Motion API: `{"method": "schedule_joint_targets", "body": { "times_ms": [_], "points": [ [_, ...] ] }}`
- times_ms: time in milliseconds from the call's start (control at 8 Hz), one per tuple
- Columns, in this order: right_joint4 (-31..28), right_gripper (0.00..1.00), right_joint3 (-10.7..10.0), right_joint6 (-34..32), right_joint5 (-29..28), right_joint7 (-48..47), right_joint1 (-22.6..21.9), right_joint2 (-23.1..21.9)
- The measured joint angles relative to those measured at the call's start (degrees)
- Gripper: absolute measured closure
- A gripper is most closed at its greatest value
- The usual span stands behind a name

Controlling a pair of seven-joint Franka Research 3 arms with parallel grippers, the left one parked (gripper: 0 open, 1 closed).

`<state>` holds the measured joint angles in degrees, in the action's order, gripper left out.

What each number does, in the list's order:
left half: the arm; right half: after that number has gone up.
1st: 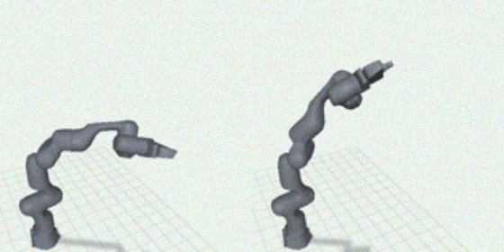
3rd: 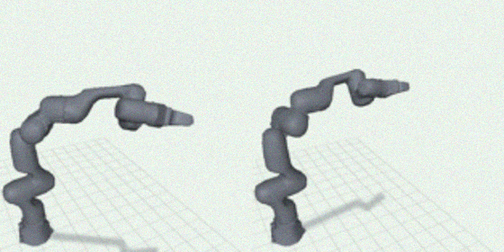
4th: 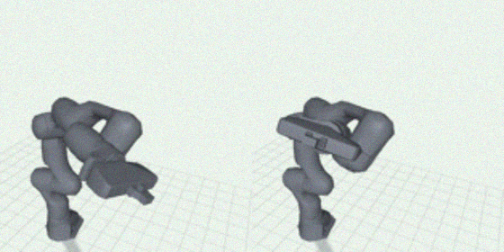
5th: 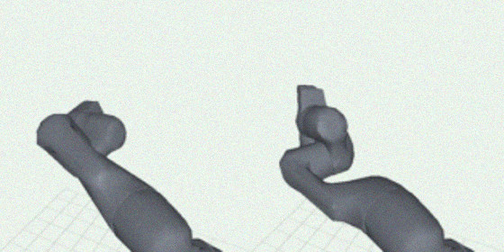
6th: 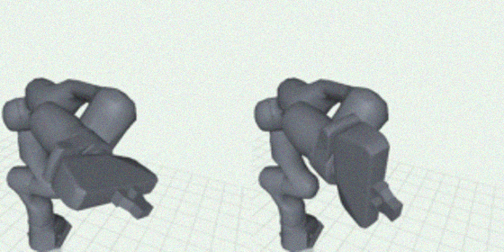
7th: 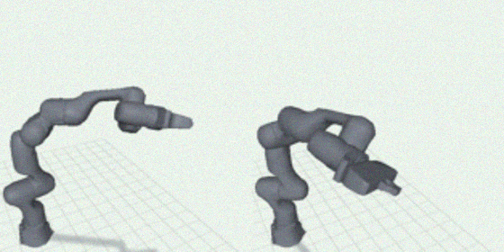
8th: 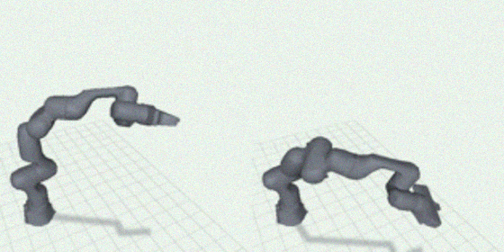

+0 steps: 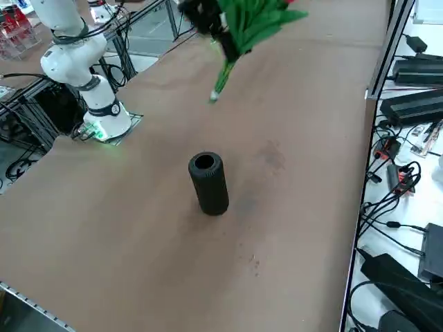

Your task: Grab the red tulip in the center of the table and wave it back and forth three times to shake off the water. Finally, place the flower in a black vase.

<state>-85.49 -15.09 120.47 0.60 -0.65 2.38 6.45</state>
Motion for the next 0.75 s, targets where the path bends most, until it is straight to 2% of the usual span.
{"method": "schedule_joint_targets", "body": {
  "times_ms": [125,375,500,750],
  "points": [
    [-0.2,0.80,0.0,0.2,-2.4,4.2,2.1,0.7],
    [-1.0,0.80,0.3,0.2,-5.0,7.2,2.9,1.0],
    [-1.0,0.80,1.1,-0.1,-5.2,6.6,1.8,0.6],
    [-0.9,0.80,1.9,-3.8,-3.6,-2.2,-4.9,-1.2]
  ]
}}
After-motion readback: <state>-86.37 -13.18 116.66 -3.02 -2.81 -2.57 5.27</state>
